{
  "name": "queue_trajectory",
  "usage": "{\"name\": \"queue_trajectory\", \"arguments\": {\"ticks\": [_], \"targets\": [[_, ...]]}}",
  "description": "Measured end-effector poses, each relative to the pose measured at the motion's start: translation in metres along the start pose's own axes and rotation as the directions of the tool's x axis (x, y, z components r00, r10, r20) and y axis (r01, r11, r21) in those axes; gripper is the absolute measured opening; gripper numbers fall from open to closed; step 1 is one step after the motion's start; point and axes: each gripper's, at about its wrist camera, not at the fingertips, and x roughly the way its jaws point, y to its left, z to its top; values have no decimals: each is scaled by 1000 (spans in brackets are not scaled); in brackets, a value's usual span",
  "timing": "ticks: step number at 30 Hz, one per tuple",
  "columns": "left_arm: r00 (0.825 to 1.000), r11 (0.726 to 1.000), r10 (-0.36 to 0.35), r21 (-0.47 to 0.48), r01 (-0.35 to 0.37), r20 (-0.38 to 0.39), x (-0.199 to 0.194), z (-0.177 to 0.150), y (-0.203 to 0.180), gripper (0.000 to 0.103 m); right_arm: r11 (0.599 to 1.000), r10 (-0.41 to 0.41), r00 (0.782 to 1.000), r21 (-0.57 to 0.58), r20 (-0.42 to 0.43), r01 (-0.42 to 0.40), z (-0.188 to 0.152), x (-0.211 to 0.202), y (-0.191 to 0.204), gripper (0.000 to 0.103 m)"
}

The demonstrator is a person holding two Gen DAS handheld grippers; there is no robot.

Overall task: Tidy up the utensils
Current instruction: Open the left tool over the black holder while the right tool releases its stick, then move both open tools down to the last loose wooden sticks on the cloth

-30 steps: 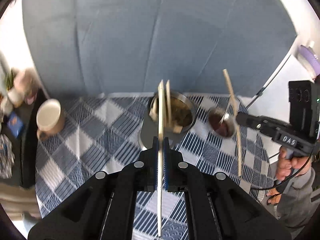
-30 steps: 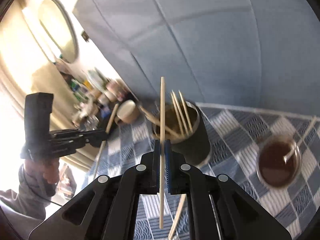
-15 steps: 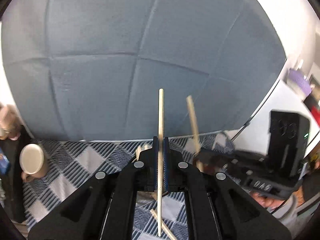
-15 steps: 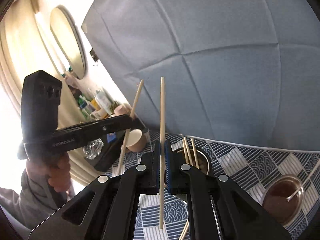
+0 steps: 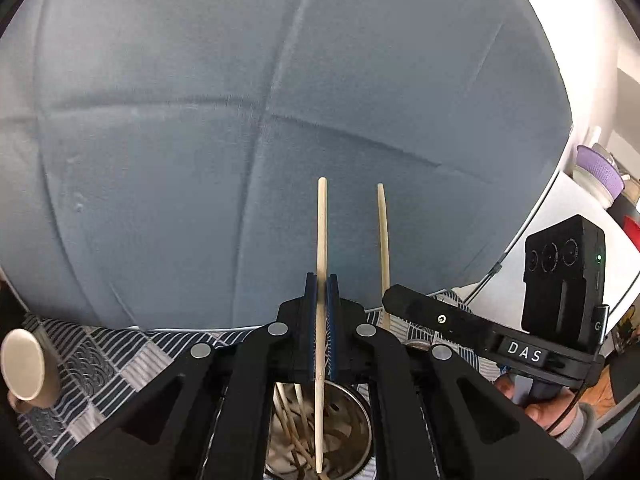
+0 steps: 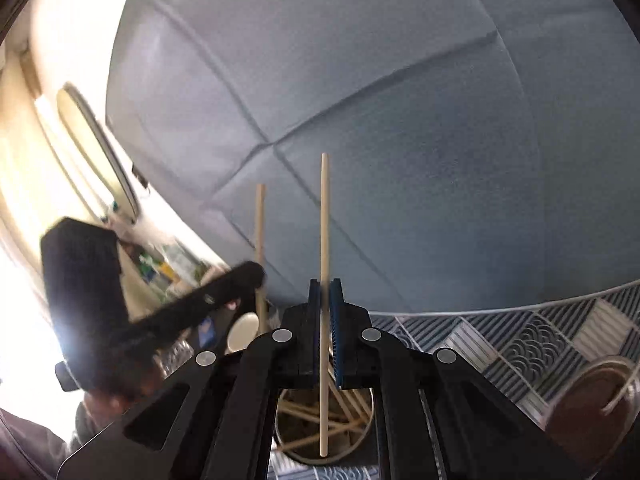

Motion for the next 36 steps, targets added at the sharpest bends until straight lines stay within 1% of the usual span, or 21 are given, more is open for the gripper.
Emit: {"name": "queue_trajectory", "arguments": {"ticks": [2, 4, 8, 10, 12, 14, 16, 19, 21, 23, 27, 28, 31, 32, 33, 35, 36], "targets": [[1000, 1000, 12, 12, -12, 12, 7, -5, 3, 5, 1000, 12, 1000, -20, 14, -12, -3, 3, 1, 5], [998, 998, 48, 32, -49, 28, 11, -12, 4, 5, 999, 31, 999, -46, 17, -30, -7, 8, 1, 5], [999, 998, 22, 64, -23, 25, 18, -22, 6, 5, 994, -42, 999, -107, -23, 39, -18, 21, 1, 5], [999, 997, 16, 70, -19, 36, 19, -25, 8, 5, 995, -34, 999, -99, -42, 30, -24, 25, -2, 5], [1000, 998, 12, 60, -13, 20, 21, -29, 10, 5, 995, -31, 998, -101, -53, 25, -28, 26, -2, 5], [1000, 998, 16, 55, -17, 25, 17, -33, 15, 5, 993, -30, 997, -112, -64, 23, -31, 26, 0, 5], [1000, 998, 17, 64, -19, 24, 14, -35, 15, 5, 993, -27, 998, -116, -59, 21, -33, 25, 3, 8], [1000, 996, 1, 92, -2, 7, 9, -35, 9, 5, 994, -23, 999, -109, -42, 19, -34, 17, 6, 8], [1000, 995, -9, 95, 7, 19, -1, -36, 6, 5, 994, -24, 999, -104, -41, 20, -34, 13, 8, 8], [1000, 995, -7, 98, 5, 21, -7, -35, 4, 11, 994, -33, 999, -108, -37, 29, -34, 8, 11, 8], [1000, 994, 11, 108, -14, 28, -18, -34, -1, 17, 991, -39, 999, -126, -25, 36, -33, -4, 22, 9], [999, 994, 15, 106, -18, 33, -21, -34, -2, 22, 991, -42, 999, -131, -18, 40, -33, -9, 25, 9], [998, 994, 28, 99, -33, 50, -37, -35, -3, 26, 989, -53, 999, -139, -8, 51, -31, -20, 33, 10], [998, 995, 31, 96, -35, 51, -41, -35, -4, 30, 988, -59, 998, -141, -3, 58, -31, -24, 36, 13], [998, 995, 33, 93, -37, 52, -46, -36, -5, 32, 988, -67, 998, -142, 2, 66, -31, -29, 39, 15], [998, 995, 35, 88, -40, 54, -54, -37, -5, 40, 987, -82, 997, -142, 6, 82, -32, -35, 44, 23], [997, 994, 51, 91, -56, 56, -58, -39, -7, 51, 985, -92, 996, -145, 8, 92, -33, -38, 46, 25]]}}
